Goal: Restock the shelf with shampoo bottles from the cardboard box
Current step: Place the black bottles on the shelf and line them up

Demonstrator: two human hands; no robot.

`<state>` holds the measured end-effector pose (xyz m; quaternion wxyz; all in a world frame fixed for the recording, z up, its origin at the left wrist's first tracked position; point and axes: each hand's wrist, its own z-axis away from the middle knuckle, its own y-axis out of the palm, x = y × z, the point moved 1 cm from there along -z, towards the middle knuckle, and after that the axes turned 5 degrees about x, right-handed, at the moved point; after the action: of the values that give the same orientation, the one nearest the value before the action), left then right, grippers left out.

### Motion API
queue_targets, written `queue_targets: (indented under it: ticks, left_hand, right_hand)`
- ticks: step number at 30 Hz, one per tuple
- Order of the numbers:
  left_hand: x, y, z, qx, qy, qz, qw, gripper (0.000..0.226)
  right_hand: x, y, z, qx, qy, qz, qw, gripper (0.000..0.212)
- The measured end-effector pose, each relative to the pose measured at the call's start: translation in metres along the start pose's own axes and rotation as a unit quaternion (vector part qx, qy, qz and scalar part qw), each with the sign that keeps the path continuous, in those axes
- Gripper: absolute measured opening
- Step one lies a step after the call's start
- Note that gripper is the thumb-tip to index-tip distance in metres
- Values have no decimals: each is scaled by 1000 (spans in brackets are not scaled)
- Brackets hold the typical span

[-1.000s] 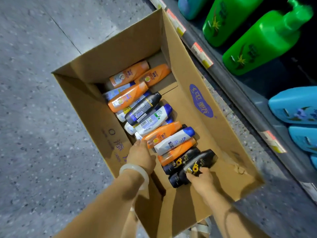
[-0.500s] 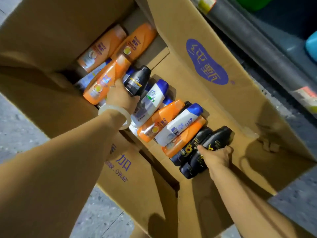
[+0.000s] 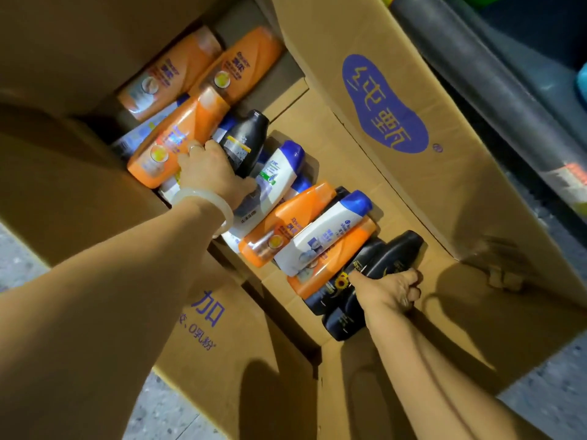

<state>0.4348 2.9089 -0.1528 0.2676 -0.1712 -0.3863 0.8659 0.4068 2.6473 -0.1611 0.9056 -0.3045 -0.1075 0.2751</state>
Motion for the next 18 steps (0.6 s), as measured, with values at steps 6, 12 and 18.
queue_targets:
  ticks: [6,12,18]
  left_hand:
    - [1,-22,43,24,20,277,960,28]
    - [-7,-65,112,229,-90,558,793,66]
    - [-25,-143,177,280,-98,578,760,51]
  right_hand:
    - [1,-25,26,90,-38,-147,984,61]
    - [26,-69,85,270,-52,-256,927,61]
    - [63,-129,161,304,-79,-257,914,67]
